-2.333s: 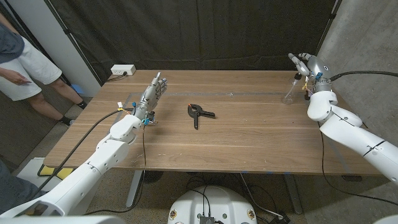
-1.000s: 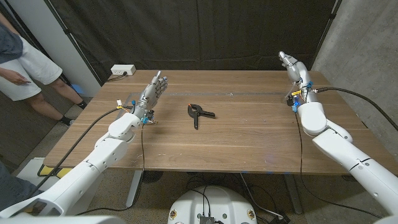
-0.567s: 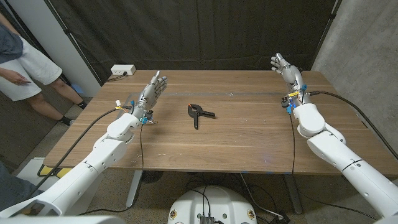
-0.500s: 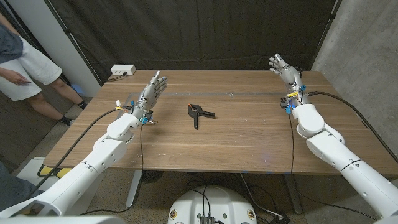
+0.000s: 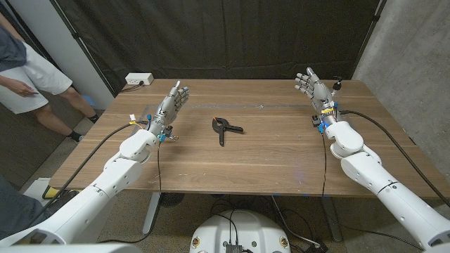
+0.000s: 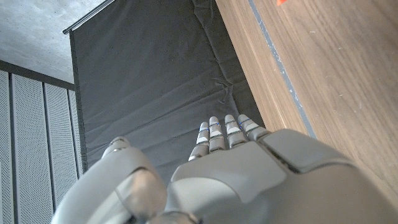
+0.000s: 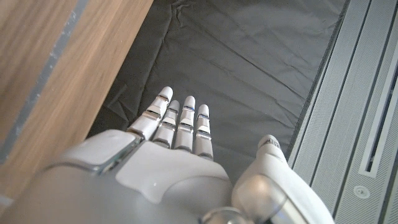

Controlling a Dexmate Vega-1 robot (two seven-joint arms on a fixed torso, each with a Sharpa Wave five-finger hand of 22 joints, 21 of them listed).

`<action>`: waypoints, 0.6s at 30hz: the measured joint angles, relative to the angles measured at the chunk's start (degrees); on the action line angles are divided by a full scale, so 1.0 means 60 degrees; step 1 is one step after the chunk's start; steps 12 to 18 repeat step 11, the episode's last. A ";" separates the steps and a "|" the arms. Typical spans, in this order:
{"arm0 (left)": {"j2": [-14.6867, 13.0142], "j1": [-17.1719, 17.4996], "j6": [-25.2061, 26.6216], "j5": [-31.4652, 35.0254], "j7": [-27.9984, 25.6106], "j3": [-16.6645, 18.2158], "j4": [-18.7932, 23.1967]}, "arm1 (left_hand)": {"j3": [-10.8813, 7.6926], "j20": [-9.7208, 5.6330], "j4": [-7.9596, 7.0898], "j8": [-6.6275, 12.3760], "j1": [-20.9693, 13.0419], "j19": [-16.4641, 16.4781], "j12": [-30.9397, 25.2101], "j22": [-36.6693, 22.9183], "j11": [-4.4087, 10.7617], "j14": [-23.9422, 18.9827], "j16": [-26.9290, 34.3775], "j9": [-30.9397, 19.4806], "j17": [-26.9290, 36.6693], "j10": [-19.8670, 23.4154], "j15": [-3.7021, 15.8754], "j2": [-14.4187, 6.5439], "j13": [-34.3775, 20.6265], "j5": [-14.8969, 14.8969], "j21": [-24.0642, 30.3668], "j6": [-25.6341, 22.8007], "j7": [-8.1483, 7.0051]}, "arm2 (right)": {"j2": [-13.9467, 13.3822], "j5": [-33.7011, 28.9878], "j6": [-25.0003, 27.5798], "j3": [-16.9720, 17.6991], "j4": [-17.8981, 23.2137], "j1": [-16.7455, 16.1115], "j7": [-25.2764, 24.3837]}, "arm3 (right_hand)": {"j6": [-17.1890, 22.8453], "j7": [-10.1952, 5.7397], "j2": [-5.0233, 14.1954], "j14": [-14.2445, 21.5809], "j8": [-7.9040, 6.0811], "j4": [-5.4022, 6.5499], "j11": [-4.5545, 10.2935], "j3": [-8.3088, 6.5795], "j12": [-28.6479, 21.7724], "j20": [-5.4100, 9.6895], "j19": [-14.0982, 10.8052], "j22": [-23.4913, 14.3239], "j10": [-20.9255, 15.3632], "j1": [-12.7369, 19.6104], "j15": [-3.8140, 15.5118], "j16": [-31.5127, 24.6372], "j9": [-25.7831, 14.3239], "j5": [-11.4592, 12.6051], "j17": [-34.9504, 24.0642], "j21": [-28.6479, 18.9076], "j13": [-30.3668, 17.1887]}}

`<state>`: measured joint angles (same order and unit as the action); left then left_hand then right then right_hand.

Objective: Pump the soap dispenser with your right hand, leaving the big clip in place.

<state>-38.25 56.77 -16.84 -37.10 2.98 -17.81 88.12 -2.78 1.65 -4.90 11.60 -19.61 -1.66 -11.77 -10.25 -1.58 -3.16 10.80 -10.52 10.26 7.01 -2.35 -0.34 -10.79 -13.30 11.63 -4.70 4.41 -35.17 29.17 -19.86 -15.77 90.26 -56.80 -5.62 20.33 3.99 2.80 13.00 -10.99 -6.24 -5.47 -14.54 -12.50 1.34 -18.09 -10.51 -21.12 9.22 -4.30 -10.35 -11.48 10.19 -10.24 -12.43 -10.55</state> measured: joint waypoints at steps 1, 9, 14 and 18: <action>-0.0011 0.0000 0.0051 0.0006 -0.0006 0.0000 0.0012 | 0.0002 0.0000 0.0002 0.0000 0.0000 0.0000 0.0018 0.0000 -0.0014 0.0000 0.0000 0.0000 0.0000 -0.0015 0.0000 0.0000 0.0000 0.0000 0.0000 0.0000 0.0000 | 0.0054 0.0121 -0.0038 -0.0015 -0.0106 0.0031 0.0098 | -0.0019 0.0019 0.0004 0.0000 0.0000 0.0000 -0.0046 0.0000 0.0000 0.0000 0.0000 0.0000 -0.0011 0.0004 0.0000 0.0000 0.0000 0.0000 0.0000 0.0000 0.0000; -0.0064 0.0043 0.0169 0.0008 -0.0056 0.0000 0.0103 | 0.0040 0.0000 0.0040 -0.0073 0.0000 0.0000 0.0043 0.0000 -0.0014 0.0054 0.0000 0.0000 0.0000 -0.0014 -0.0054 0.0000 0.0000 0.0000 0.0000 0.0000 0.0000 | 0.0179 0.0660 -0.0116 -0.0099 -0.0395 0.0122 0.0535 | -0.0050 0.0050 0.0004 0.0001 0.0000 -0.0026 -0.0076 0.0026 -0.0001 0.0000 0.0000 0.0000 -0.0012 0.0004 -0.0001 0.0000 0.0000 0.0000 -0.0051 0.0000 0.0000; -0.0077 0.0063 0.0184 0.0008 -0.0066 0.0000 0.0130 | 0.0042 0.0000 0.0039 -0.0073 -0.0001 0.0000 0.0043 0.0000 -0.0014 0.0054 0.0000 0.0000 0.0000 -0.0014 -0.0054 -0.0001 0.0000 0.0000 0.0000 0.0000 0.0000 | 0.0182 0.0713 -0.0115 -0.0114 -0.0410 0.0131 0.0567 | -0.0050 0.0051 0.0004 0.0041 0.0000 -0.0026 -0.0076 0.0026 -0.0001 0.0000 0.0000 0.0000 -0.0012 0.0004 -0.0038 0.0000 0.0000 0.0000 -0.0051 0.0000 0.0000; -0.0077 0.0063 0.0184 0.0008 -0.0066 0.0000 0.0130 | 0.0042 0.0000 0.0039 -0.0073 -0.0001 0.0000 0.0043 0.0000 -0.0014 0.0054 0.0000 0.0000 0.0000 -0.0014 -0.0054 -0.0001 0.0000 0.0000 0.0000 0.0000 0.0000 | 0.0182 0.0713 -0.0115 -0.0114 -0.0410 0.0131 0.0567 | -0.0050 0.0051 0.0004 0.0041 0.0000 -0.0026 -0.0076 0.0026 -0.0001 0.0000 0.0000 0.0000 -0.0012 0.0004 -0.0038 0.0000 0.0000 0.0000 -0.0051 0.0000 0.0000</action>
